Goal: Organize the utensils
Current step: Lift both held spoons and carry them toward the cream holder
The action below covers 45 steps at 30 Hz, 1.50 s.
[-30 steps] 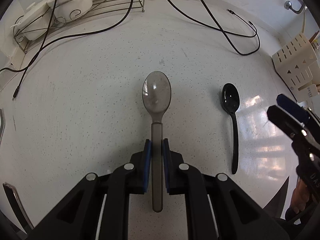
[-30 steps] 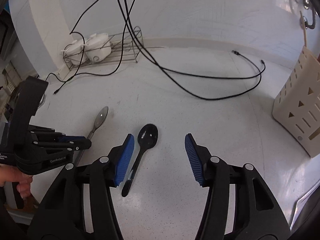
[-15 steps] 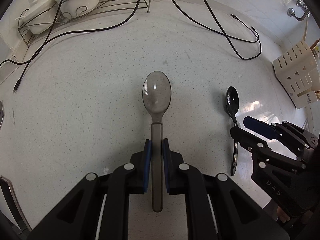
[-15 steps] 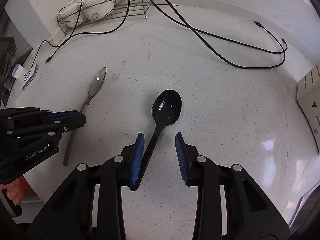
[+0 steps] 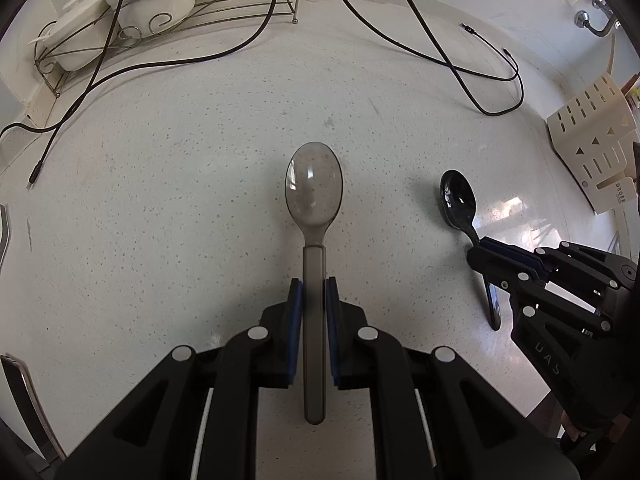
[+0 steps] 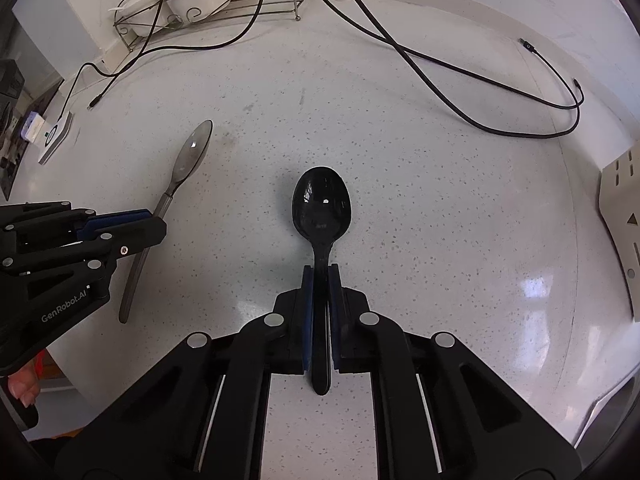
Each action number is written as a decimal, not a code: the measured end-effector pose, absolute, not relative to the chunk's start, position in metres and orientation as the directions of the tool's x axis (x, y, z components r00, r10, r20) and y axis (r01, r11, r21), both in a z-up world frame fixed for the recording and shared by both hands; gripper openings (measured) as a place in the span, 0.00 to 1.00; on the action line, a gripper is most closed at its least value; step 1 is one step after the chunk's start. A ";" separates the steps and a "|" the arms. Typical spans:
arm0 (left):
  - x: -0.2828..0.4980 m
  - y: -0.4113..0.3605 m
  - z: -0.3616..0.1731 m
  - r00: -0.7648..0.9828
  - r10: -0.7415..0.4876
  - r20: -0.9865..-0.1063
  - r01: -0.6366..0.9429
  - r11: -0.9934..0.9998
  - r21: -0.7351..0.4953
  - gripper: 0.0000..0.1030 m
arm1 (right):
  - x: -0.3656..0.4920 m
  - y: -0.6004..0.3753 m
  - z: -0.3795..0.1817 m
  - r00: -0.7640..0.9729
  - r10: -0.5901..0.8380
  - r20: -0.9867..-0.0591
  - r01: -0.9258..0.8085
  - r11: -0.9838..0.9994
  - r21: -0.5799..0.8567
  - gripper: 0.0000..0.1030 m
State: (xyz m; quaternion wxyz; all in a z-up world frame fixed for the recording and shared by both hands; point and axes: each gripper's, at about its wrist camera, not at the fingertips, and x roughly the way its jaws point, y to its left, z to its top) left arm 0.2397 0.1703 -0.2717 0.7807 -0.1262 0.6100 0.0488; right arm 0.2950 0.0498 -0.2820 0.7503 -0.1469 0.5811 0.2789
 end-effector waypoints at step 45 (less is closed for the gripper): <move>0.322 0.024 -0.109 0.784 -0.185 -0.593 0.152 0.983 -0.105 0.11 | 0.341 -0.184 -0.122 0.793 0.198 -0.575 -0.126 0.978 0.163 0.06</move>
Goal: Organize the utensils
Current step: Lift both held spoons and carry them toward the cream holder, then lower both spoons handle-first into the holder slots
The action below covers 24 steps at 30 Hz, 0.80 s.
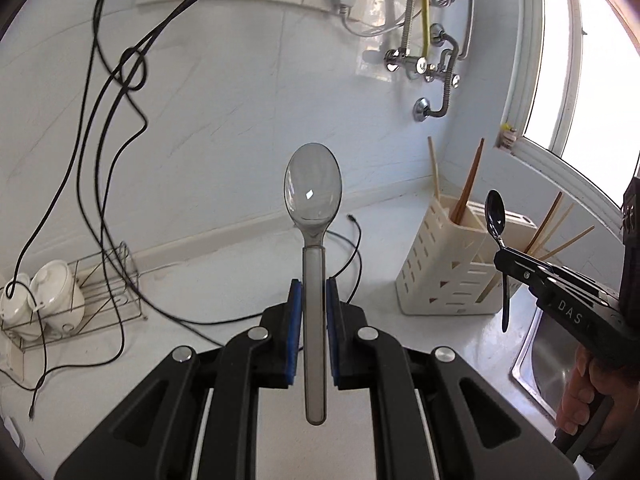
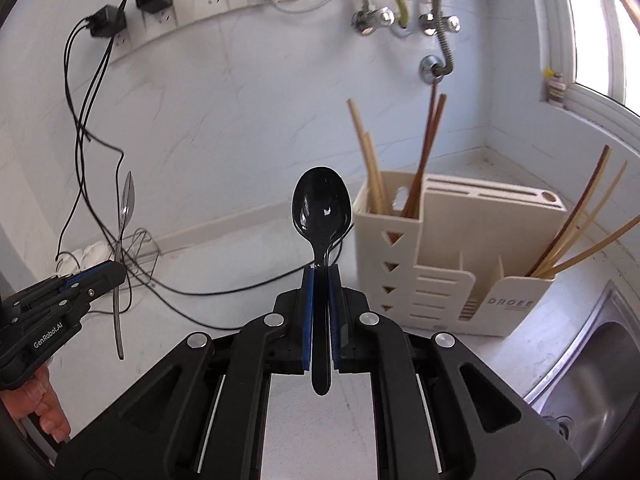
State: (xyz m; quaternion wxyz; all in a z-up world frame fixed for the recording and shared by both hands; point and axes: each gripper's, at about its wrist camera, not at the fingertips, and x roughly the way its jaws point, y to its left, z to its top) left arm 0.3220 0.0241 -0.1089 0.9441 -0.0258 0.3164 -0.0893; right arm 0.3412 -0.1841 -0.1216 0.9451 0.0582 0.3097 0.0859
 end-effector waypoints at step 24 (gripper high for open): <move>0.424 -0.109 -0.073 0.843 -0.475 -0.251 0.457 0.880 -0.130 0.11 | 0.368 -0.329 -0.103 0.957 0.013 -0.289 0.045 0.980 0.194 0.06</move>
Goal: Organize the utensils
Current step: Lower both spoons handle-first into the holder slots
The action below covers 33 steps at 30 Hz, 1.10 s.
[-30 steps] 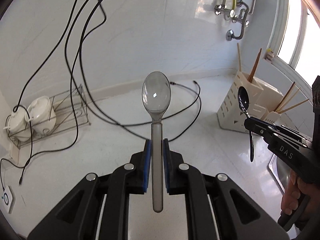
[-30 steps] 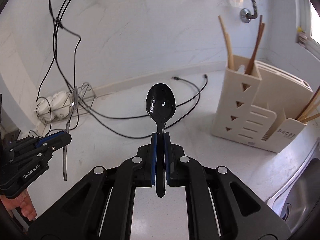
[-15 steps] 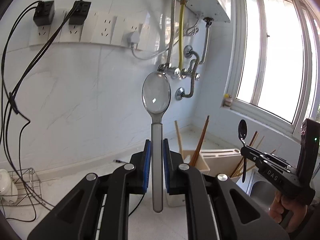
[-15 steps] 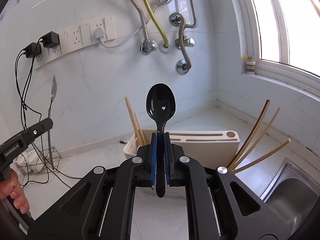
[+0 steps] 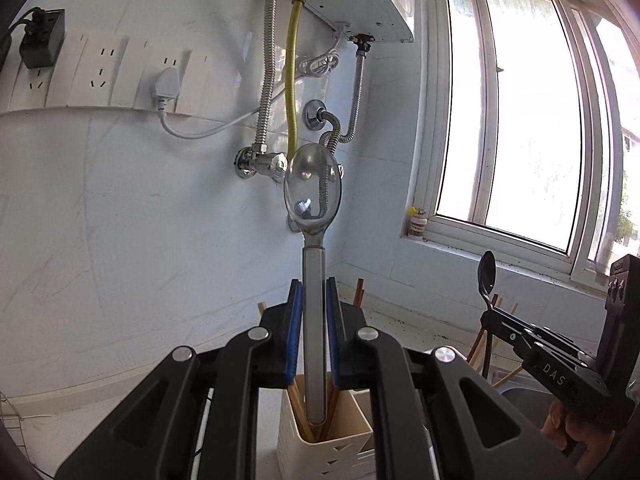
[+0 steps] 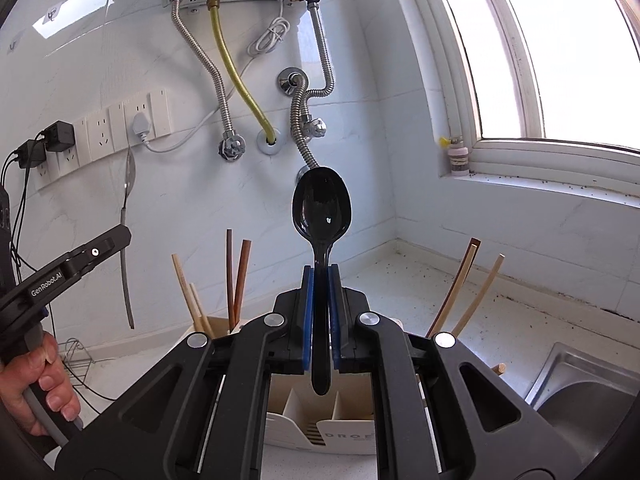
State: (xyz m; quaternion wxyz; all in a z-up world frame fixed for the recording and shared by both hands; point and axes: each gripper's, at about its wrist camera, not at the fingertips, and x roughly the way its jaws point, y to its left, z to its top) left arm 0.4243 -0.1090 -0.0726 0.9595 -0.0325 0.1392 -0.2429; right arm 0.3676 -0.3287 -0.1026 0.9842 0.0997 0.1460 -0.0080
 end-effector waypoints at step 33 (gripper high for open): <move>0.439 -0.127 -0.117 0.863 -0.454 -0.222 0.439 0.891 -0.113 0.11 | 0.370 -0.311 -0.145 0.976 -0.194 -0.103 0.201 0.978 0.058 0.07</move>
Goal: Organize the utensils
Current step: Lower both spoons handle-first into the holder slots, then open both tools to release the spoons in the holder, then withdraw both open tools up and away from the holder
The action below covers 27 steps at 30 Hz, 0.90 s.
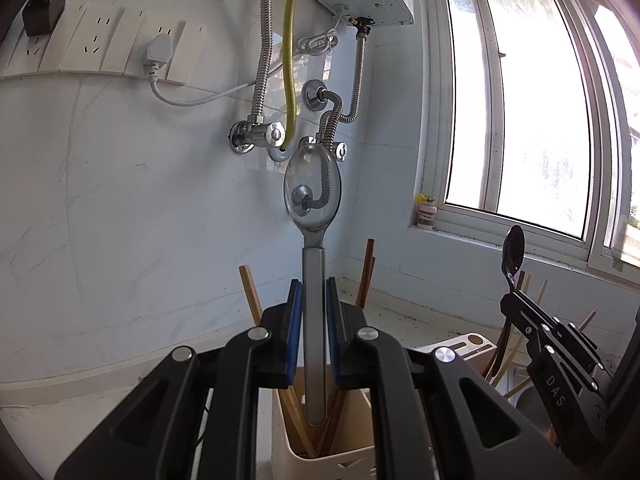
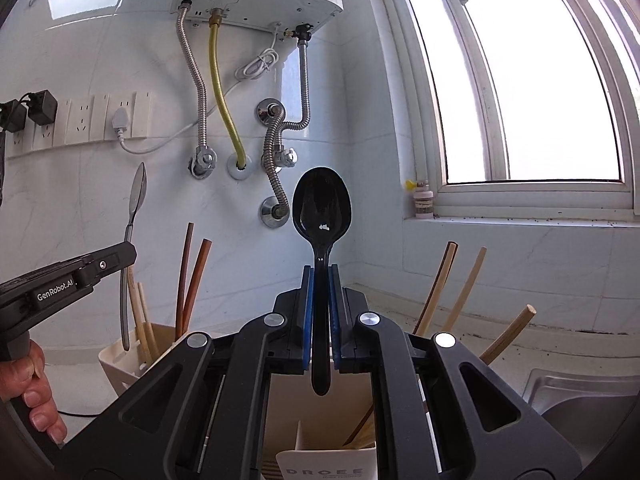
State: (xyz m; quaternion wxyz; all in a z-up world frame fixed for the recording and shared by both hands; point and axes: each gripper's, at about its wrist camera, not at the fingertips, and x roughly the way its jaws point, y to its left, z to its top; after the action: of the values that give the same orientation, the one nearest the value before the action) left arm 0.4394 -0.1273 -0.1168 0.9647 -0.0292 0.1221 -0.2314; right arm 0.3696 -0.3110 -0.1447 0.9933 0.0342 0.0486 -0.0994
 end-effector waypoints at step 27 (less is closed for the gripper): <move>0.410 -0.129 -0.128 0.907 -0.404 -0.117 0.404 0.914 -0.031 0.83 | 0.353 -0.306 -0.137 0.972 -0.233 -0.036 0.235 0.971 0.051 0.54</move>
State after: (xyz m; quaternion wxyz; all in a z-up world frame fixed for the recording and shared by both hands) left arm 0.4100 -0.1285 -0.1276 0.9765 -0.0033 0.0605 -0.2068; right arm 0.3530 -0.3064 -0.1374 0.9925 0.0275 0.0147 -0.1179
